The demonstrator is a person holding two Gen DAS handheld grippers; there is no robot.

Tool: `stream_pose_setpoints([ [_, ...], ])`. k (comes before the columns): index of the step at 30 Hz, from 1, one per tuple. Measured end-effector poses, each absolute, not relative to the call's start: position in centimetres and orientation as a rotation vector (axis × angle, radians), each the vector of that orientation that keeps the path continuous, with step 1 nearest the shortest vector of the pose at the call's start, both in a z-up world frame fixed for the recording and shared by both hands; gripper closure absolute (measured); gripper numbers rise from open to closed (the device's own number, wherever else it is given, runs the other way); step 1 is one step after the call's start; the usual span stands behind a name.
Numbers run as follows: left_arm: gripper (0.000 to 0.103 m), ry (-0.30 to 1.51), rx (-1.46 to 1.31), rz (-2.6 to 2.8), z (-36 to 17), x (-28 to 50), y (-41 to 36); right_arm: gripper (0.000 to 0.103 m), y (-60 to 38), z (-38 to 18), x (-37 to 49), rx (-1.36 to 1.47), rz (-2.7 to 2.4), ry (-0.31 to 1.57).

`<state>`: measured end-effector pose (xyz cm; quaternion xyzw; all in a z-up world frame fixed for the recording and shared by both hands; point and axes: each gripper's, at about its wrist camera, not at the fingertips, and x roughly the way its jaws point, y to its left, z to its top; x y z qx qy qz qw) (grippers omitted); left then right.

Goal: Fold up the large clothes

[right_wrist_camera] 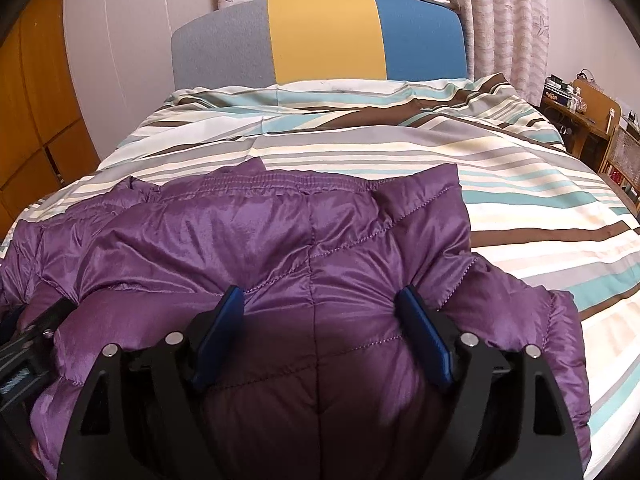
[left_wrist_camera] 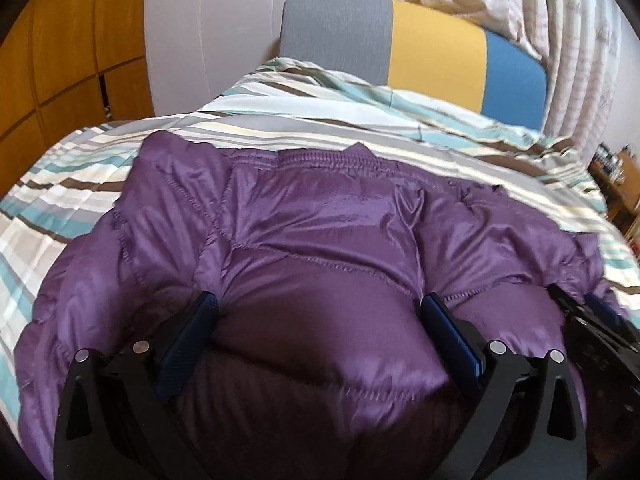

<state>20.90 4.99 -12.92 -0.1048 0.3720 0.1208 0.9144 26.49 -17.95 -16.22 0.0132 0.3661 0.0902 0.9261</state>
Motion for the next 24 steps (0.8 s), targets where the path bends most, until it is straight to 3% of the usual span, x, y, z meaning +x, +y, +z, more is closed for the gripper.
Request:
stream_pose_setpoints([
  [16, 0.003, 0.662, -0.268, 0.363, -11.9, 10.6, 10.8, 0.014, -17.8, -15.9, 26.2, 0.016, 0.168, 0.741],
  [24, 0.003, 0.681, -0.615, 0.383, -14.3, 6.8, 16.0, 0.013, -17.9, -15.9, 26.2, 0.016, 0.169, 0.740],
])
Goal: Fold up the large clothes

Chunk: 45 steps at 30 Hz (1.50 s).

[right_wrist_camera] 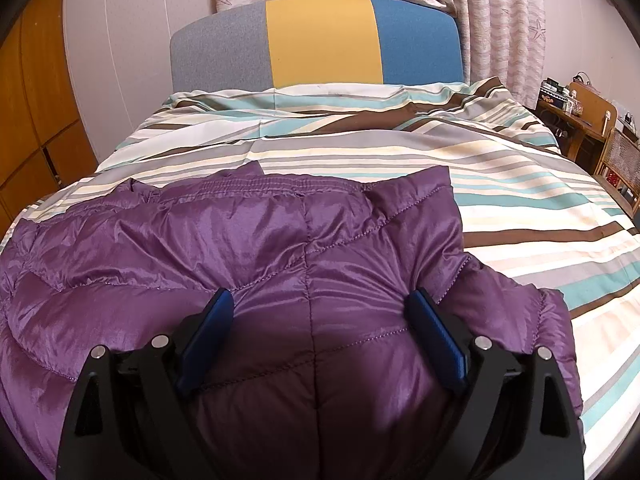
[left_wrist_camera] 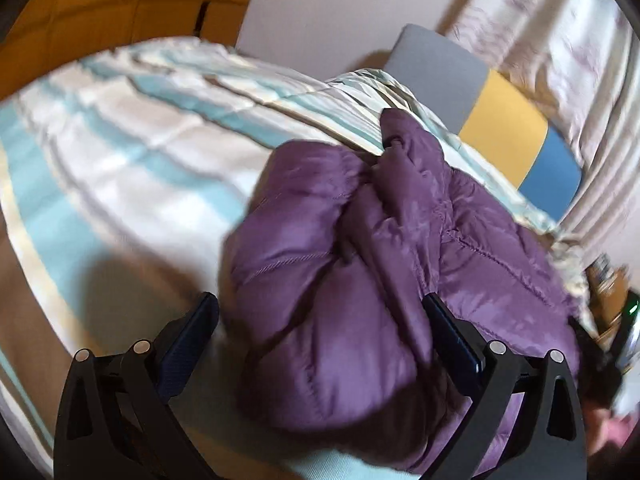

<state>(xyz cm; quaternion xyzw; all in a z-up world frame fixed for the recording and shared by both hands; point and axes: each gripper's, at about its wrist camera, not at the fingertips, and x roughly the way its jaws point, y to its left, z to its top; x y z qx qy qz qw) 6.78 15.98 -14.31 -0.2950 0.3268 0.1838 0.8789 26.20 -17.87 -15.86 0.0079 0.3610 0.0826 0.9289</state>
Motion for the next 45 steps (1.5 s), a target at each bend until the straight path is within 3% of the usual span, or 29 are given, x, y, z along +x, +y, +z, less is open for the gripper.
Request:
stream_pose_setpoints([
  [15, 0.005, 0.683, -0.791, 0.084, -14.2, 4.7, 11.9, 0.012, -18.1, -15.7, 26.0, 0.028, 0.172, 0.738],
  [20, 0.029, 0.604, -0.942, 0.183, -15.0, 6.9, 14.8, 0.012, -18.1, -15.7, 26.0, 0.027, 0.172, 0.737],
  [25, 0.047, 0.602, -0.911, 0.200, -15.2, 8.6, 14.7, 0.012, -18.1, -14.9, 24.1, 0.028, 0.227, 0.700],
  [29, 0.048, 0.585, -0.875, 0.188, -15.3, 8.3, 14.3, 0.019, -17.5, -13.1, 19.7, -0.016, 0.350, 0.620],
  [32, 0.048, 0.564, -0.879, 0.183, -15.3, 8.2, 14.3, 0.032, -16.8, -12.3, 16.3, -0.033, 0.439, 0.599],
  [34, 0.048, 0.551, -0.885, 0.178, -15.5, 7.9, 14.5, 0.047, -16.1, -12.3, 14.6, -0.047, 0.503, 0.610],
  [36, 0.047, 0.535, -0.910, 0.163, -15.5, 7.7, 14.8, 0.053, -15.3, -12.9, 13.6, -0.073, 0.553, 0.636],
  [45, 0.041, 0.494, -0.956, 0.232, -15.3, 8.1, 15.0, 0.055, -12.4, -16.5, 14.6, -0.227, 0.524, 0.744],
])
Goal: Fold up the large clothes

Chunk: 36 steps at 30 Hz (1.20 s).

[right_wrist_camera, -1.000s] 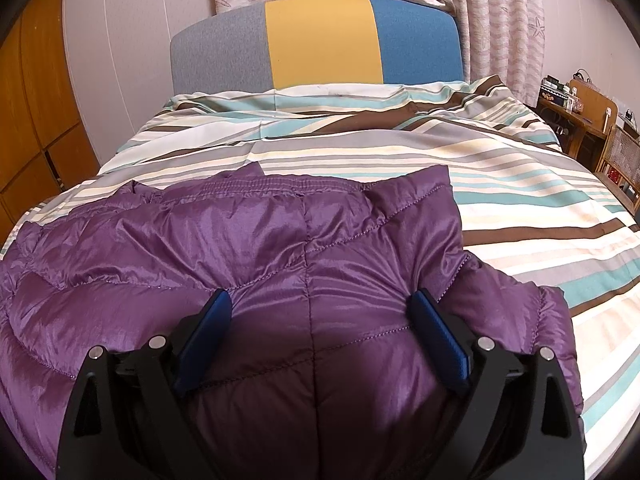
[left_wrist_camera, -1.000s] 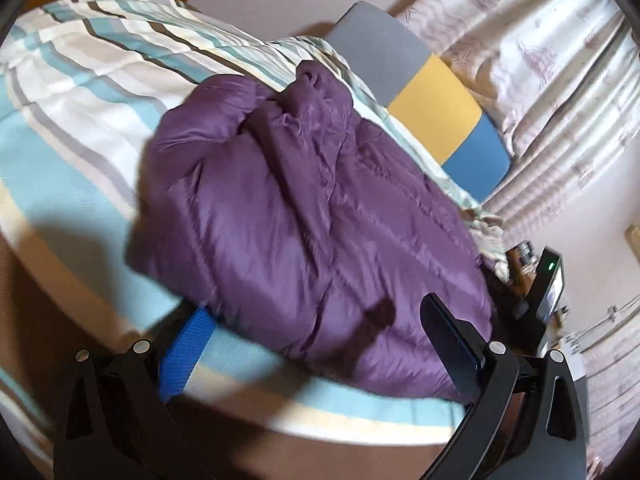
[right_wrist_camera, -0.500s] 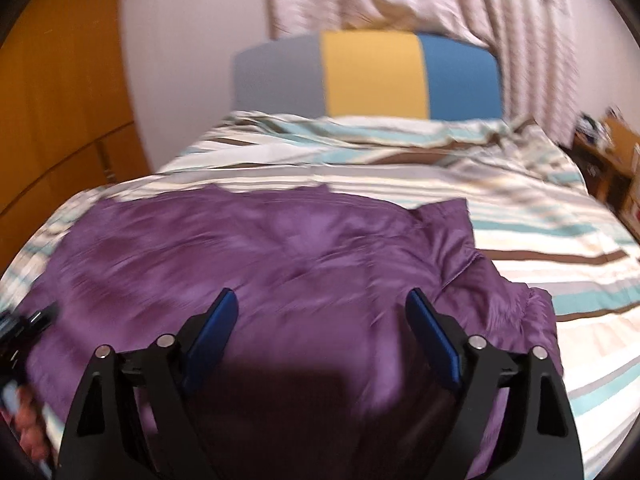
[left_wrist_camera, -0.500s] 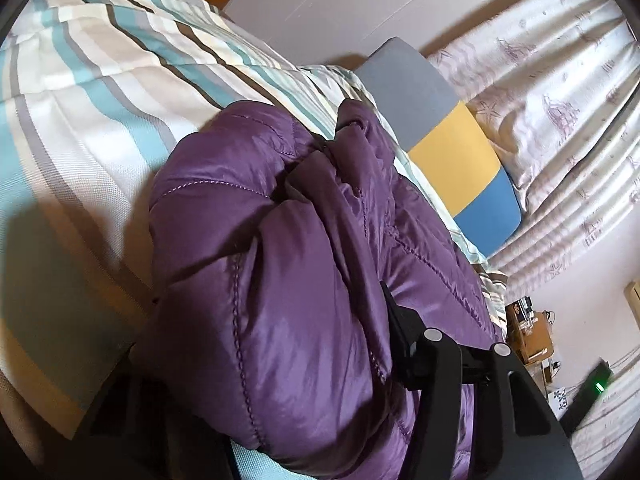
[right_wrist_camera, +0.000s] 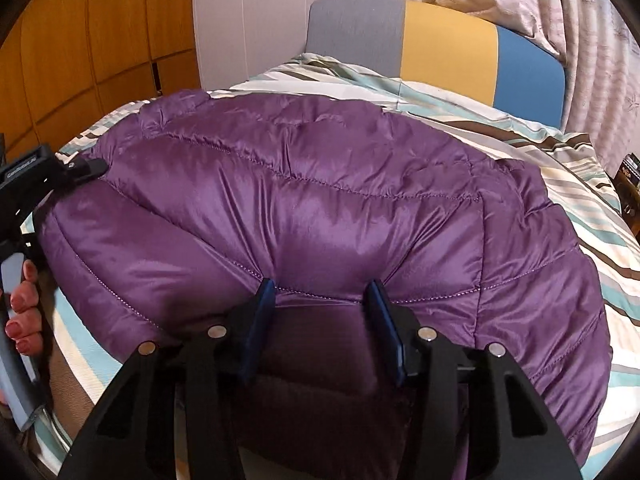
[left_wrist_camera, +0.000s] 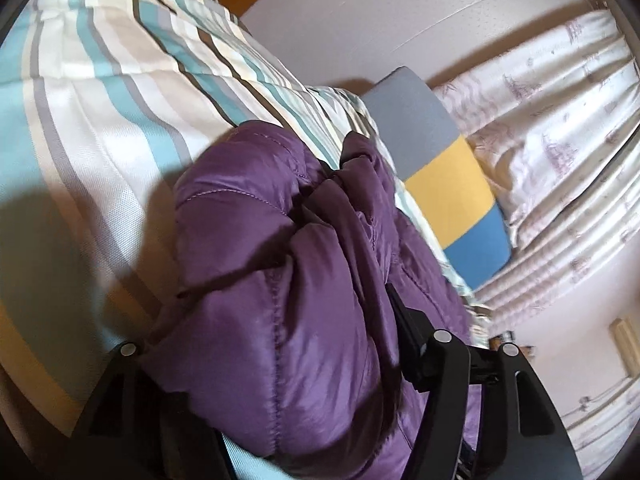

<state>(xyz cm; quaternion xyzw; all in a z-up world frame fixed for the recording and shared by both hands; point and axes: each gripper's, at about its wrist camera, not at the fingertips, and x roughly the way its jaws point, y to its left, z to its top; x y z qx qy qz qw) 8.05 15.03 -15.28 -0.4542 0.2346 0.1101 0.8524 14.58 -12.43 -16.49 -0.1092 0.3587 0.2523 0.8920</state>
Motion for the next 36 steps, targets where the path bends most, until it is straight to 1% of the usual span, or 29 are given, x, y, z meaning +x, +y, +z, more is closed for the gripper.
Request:
stream_pose_setpoints([
  [1, 0.045, 0.510, -0.946, 0.250, -15.2, 8.4, 15.0, 0.055, -12.4, -16.5, 14.6, -0.225, 0.524, 0.741],
  [2, 0.052, 0.516, -0.953, 0.257, -15.3, 8.6, 15.0, 0.055, -12.5, -16.5, 14.6, -0.221, 0.526, 0.739],
  [3, 0.055, 0.518, -0.966, 0.262, -15.3, 8.7, 15.1, 0.055, -12.6, -16.5, 14.5, -0.219, 0.527, 0.737],
  [4, 0.061, 0.516, -0.980, 0.274, -15.2, 8.6, 15.3, 0.055, -12.6, -16.5, 14.6, -0.218, 0.528, 0.734],
  [5, 0.065, 0.512, -0.988, 0.286, -14.9, 8.6, 15.3, 0.055, -12.7, -16.5, 14.1, -0.216, 0.528, 0.731],
  [6, 0.067, 0.513, -0.980, 0.292, -14.7, 8.5, 15.3, 0.055, -12.7, -16.5, 14.1, -0.214, 0.529, 0.729],
  [8, 0.075, 0.513, -0.896, 0.310, -13.5, 8.7, 14.5, 0.055, -12.9, -16.5, 13.8, -0.207, 0.532, 0.726],
  [12, 0.077, 0.457, -0.610, 0.309, -9.6, 9.0, 11.2, 0.055, -13.4, -16.6, 13.9, -0.186, 0.535, 0.727],
  [21, 0.077, 0.332, -0.125, 0.231, -4.6, 8.9, 3.0, 0.053, -14.8, -16.1, 14.5, -0.100, 0.539, 0.736],
  [23, 0.077, 0.322, -0.046, 0.201, -4.0, 9.2, 1.2, 0.052, -15.1, -16.0, 14.6, -0.078, 0.541, 0.739],
  [24, 0.077, 0.314, -0.008, 0.181, -3.7, 9.3, 0.3, 0.048, -15.3, -15.9, 14.7, -0.062, 0.544, 0.740],
  [25, 0.077, 0.311, 0.016, 0.168, -3.6, 9.5, -0.4, 0.043, -15.7, -15.7, 14.7, -0.038, 0.546, 0.737],
  [27, 0.077, 0.318, 0.078, 0.147, -3.4, 10.1, -1.9, 0.037, -16.6, -15.3, 14.6, 0.008, 0.549, 0.724],
  [28, 0.077, 0.319, 0.093, 0.142, -3.5, 10.3, -2.2, 0.036, -17.3, -14.9, 14.4, 0.023, 0.535, 0.710],
  [31, 0.077, 0.326, 0.113, 0.123, -3.6, 10.8, -3.1, 0.035, -19.5, -13.9, 14.0, 0.024, 0.448, 0.651],
  [36, 0.077, 0.338, 0.119, 0.099, -3.4, 11.8, -4.5, 0.035, -23.6, -13.2, 14.0, -0.007, 0.230, 0.606],
])
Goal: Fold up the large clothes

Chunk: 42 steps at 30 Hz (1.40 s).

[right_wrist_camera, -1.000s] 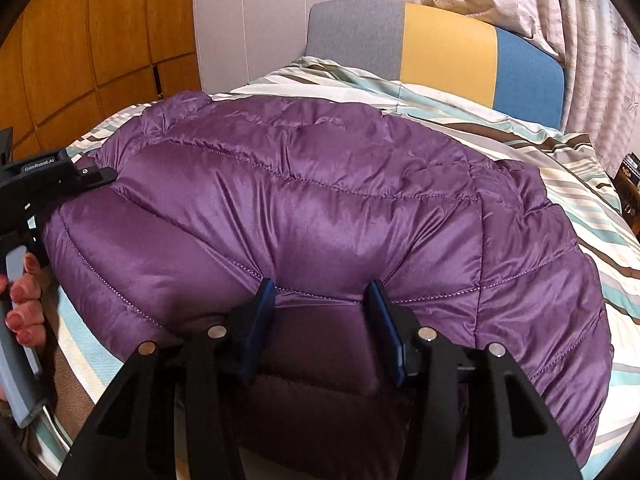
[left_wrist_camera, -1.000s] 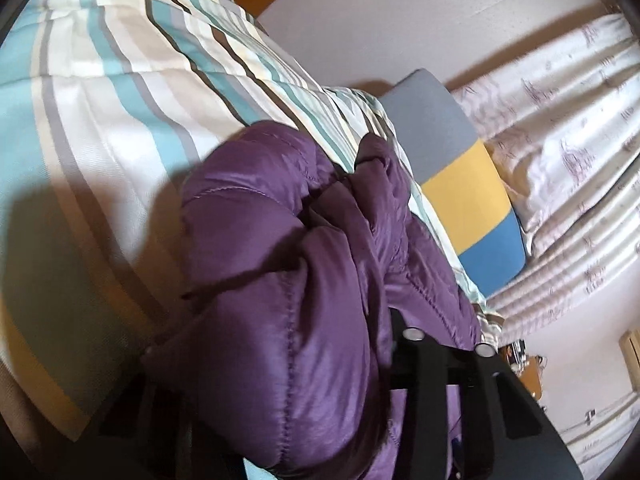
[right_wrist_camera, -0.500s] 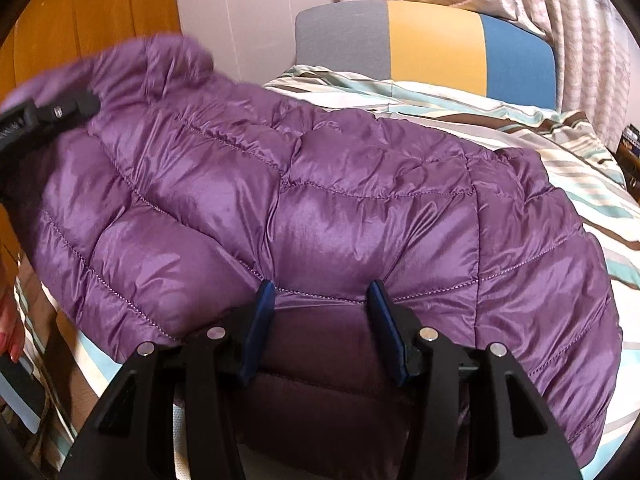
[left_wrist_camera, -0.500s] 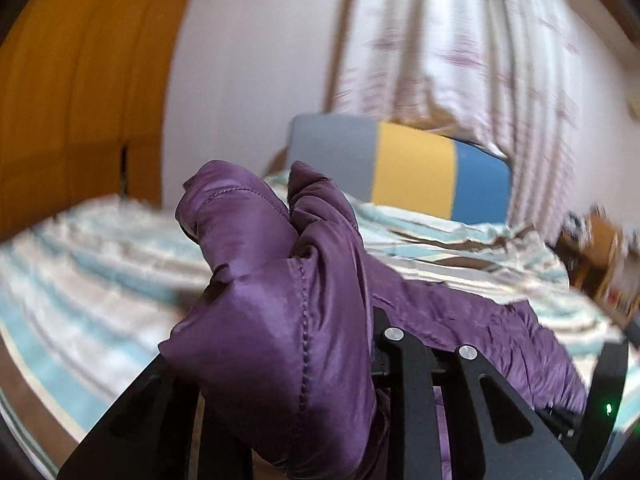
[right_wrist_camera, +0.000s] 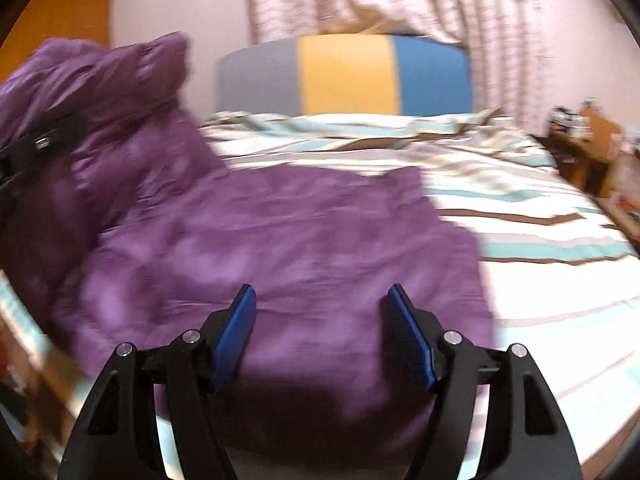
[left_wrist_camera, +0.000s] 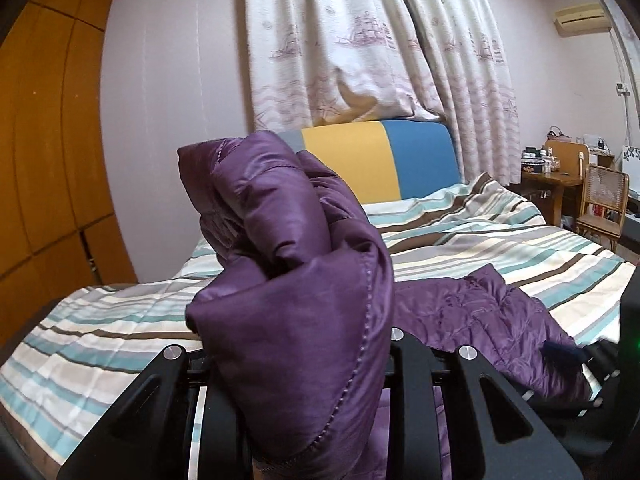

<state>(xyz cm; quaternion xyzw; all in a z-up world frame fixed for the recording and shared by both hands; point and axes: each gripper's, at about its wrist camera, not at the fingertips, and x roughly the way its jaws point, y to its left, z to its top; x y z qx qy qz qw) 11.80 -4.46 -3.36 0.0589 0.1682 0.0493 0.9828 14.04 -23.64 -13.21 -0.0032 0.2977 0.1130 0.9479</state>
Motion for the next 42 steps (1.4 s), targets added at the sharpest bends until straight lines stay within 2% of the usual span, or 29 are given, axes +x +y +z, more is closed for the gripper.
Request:
stream_pose_setpoints([
  [12, 0.077, 0.345, 0.211, -0.018, -3.8, 13.1, -10.0, 0.032, -31.7, -13.2, 13.4, 0.046, -0.083, 0.579],
  [32, 0.077, 0.469, 0.363, -0.216, -8.2, 15.4, -19.6, 0.028, -36.2, -13.2, 12.9, 0.007, -0.348, 0.548],
  [37, 0.074, 0.522, 0.329, -0.254, -9.8, 15.5, -20.3, 0.026, -36.3, -13.4, 12.9, 0.019, -0.341, 0.557],
  [42, 0.057, 0.551, 0.253, -0.321, -10.7, 15.1, -20.1, 0.026, -36.5, -13.7, 13.2, 0.033, -0.340, 0.579],
])
